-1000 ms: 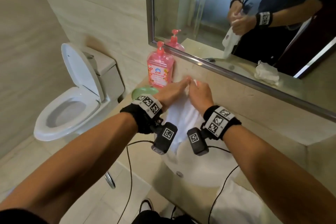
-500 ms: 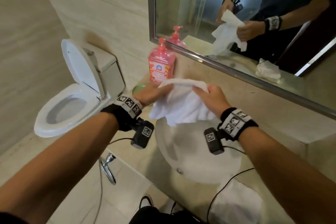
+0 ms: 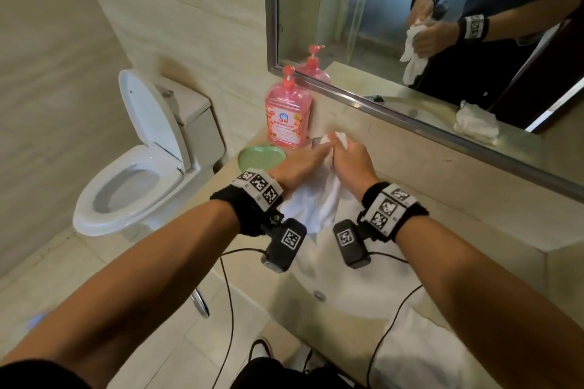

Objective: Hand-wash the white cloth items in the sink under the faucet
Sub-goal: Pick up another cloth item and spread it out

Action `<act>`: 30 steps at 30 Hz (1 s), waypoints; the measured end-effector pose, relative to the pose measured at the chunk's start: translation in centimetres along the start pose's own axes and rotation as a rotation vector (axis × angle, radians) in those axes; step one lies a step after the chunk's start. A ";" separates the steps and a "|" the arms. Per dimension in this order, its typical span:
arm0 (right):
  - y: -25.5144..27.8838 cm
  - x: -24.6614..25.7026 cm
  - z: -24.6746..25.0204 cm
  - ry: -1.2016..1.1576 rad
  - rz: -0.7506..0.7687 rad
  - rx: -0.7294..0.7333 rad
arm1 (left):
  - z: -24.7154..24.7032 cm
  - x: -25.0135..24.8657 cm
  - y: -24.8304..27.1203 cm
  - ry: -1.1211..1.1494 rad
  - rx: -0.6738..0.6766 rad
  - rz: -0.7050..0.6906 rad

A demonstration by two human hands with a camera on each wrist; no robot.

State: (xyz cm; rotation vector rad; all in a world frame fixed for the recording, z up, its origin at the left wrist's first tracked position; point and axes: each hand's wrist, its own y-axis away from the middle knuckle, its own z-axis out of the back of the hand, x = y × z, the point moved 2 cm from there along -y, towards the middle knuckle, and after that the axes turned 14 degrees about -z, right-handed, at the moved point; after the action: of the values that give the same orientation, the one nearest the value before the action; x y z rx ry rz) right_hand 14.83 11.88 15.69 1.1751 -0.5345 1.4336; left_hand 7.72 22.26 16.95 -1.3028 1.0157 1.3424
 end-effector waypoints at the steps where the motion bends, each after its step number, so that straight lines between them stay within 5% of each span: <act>1: -0.1 0.1 0.7 0.046 0.004 0.065 | 0.6 -0.1 0.4 -0.045 0.077 -0.002; 4: 0.0 0.2 2.2 0.219 0.167 0.233 | 3.7 0.8 0.9 -0.790 0.394 0.007; 6: 0.1 0.0 3.2 0.502 0.280 0.341 | 5.7 1.5 1.0 -1.147 0.447 0.039; 9: -0.6 -1.5 5.1 0.900 0.294 0.304 | 7.8 1.7 1.7 -0.877 0.421 0.070; 13: -0.3 -3.1 5.5 0.158 -0.005 0.204 | 6.6 1.2 2.5 -0.501 0.122 -0.003; 17: 2.1 -2.0 -0.9 -0.028 0.118 0.041 | 1.8 0.3 1.1 0.140 -0.179 -0.017; 22: 1.0 0.0 -1.8 -0.145 -0.027 -0.054 | 0.2 -0.1 0.2 0.041 -0.114 0.009; 27: 1.2 -0.6 -3.0 -0.085 0.093 -0.058 | 1.0 0.0 0.1 0.112 -0.164 0.055; 29: 0.3 -0.5 -1.5 -0.006 -0.002 -0.007 | 1.1 -0.1 1.3 0.231 -0.073 0.080; 30: -0.2 -0.6 -0.7 0.054 -0.024 0.053 | 1.7 0.0 1.8 0.097 0.032 0.086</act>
State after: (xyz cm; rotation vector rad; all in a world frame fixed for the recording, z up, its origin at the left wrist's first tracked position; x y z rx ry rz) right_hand 14.70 12.22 14.89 1.1775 -0.4454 1.4626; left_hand 5.66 23.64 17.03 -1.3241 1.1670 1.3323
